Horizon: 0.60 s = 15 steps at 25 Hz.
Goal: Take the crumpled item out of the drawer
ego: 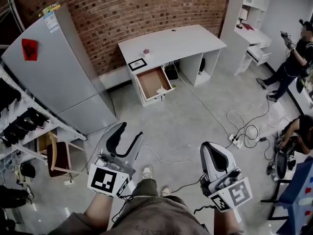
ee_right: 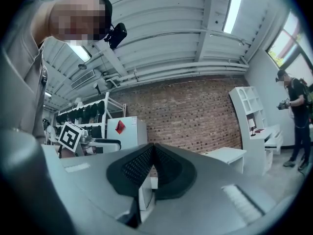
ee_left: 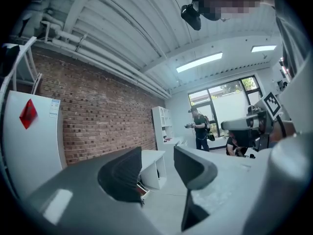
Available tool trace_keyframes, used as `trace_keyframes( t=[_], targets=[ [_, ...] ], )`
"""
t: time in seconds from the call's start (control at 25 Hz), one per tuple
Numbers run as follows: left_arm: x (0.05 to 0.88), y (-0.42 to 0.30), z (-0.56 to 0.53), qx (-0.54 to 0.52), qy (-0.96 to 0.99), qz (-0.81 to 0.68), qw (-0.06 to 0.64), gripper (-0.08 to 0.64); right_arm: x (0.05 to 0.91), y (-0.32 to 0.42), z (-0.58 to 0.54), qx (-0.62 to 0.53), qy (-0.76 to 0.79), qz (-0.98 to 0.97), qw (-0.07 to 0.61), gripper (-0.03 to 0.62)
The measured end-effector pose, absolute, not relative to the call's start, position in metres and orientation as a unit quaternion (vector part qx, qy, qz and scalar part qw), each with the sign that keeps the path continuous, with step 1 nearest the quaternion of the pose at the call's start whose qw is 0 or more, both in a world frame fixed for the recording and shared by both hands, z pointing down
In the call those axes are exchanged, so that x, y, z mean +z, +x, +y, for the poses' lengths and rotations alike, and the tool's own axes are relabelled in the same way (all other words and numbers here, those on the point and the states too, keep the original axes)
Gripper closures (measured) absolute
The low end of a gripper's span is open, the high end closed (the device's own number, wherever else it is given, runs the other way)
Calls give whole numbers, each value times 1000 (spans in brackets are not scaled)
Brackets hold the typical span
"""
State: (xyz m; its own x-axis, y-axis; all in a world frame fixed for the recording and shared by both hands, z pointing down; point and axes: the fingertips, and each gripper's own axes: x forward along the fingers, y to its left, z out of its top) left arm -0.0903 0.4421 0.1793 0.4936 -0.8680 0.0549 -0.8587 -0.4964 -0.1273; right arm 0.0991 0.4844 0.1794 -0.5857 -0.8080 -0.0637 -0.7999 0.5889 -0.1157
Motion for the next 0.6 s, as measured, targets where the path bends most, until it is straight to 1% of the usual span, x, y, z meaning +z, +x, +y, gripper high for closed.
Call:
trace_keyframes(
  t=[0.32, 0.6],
  targets=[
    [190, -90, 416, -60, -859, 505, 50, 362, 195, 100, 454, -38, -452, 890, 41, 565],
    [200, -96, 363, -71, -858, 506, 53, 362, 207, 96, 402, -44, -457, 888, 28, 565]
  ],
)
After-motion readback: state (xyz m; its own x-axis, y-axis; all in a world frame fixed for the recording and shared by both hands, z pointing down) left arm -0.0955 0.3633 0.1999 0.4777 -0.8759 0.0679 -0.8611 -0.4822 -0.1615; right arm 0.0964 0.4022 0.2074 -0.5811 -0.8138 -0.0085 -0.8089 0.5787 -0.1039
